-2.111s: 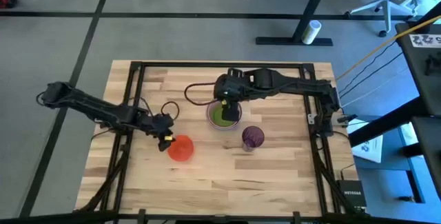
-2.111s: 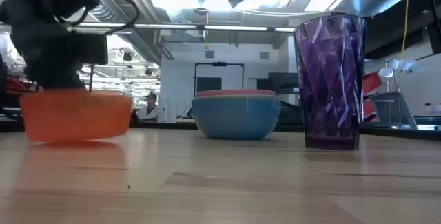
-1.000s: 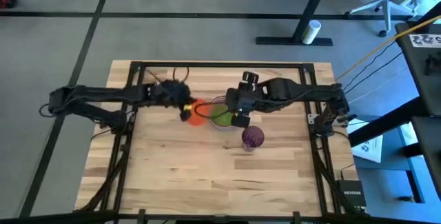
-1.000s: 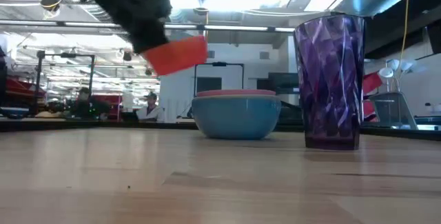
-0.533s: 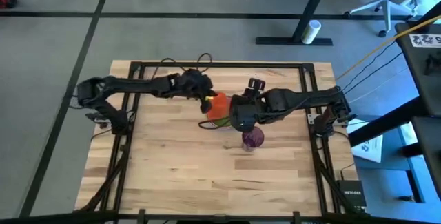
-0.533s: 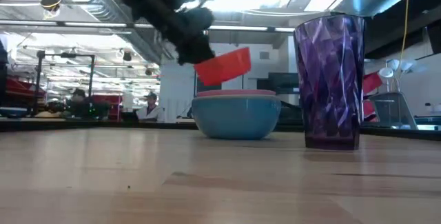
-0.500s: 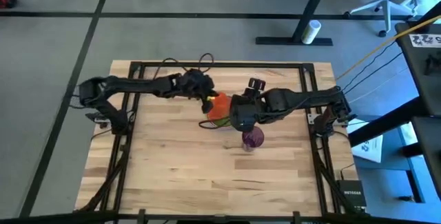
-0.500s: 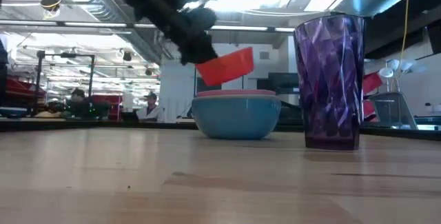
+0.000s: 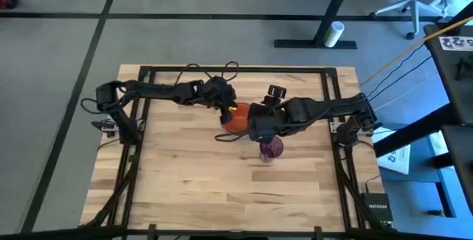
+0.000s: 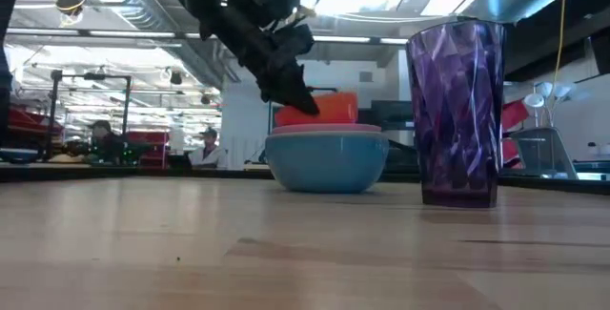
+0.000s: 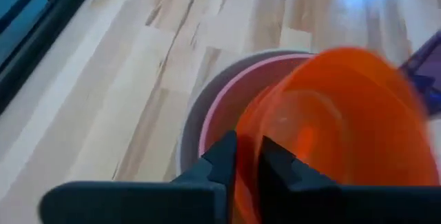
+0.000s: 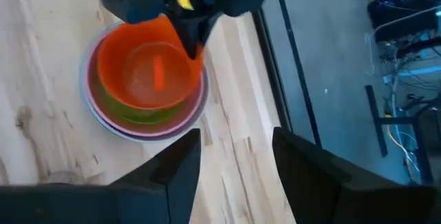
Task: Nest bowls inside each other
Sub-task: Stack the orange bowl on top of the green bowl
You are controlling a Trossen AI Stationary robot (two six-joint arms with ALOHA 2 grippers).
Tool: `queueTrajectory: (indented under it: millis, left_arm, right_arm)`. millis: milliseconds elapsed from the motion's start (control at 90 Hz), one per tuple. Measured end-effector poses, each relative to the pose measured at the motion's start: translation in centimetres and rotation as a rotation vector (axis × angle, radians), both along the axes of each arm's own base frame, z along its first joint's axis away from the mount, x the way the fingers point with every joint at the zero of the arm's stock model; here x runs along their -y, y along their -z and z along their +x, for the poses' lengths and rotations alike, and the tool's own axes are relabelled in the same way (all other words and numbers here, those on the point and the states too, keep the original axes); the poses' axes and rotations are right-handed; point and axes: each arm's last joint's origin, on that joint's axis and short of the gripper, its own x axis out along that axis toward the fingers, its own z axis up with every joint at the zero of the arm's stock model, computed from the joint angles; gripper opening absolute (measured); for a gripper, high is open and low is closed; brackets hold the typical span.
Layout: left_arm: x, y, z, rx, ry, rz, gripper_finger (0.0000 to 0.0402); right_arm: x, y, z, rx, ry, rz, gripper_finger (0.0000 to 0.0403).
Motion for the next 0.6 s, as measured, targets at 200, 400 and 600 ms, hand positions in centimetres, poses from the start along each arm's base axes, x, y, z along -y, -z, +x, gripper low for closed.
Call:
queueTrajectory:
  millis: [200,400,600]
  left_arm:
    - [0.3,0.0,0.1,0.001,0.013,0.004,0.0093]
    - [0.4,0.0,0.1,0.002,0.012,-0.001,0.0148]
    - [0.7,1.9,0.5,-0.071,0.020,-0.057,0.0172]
  right_arm:
    - [0.0,0.0,0.0,0.001,0.000,0.000,0.0165]
    - [0.0,0.0,0.0,0.000,0.001,0.000,0.0165]
    - [0.0,0.0,0.0,-0.005,-0.002,-0.002,0.0165]
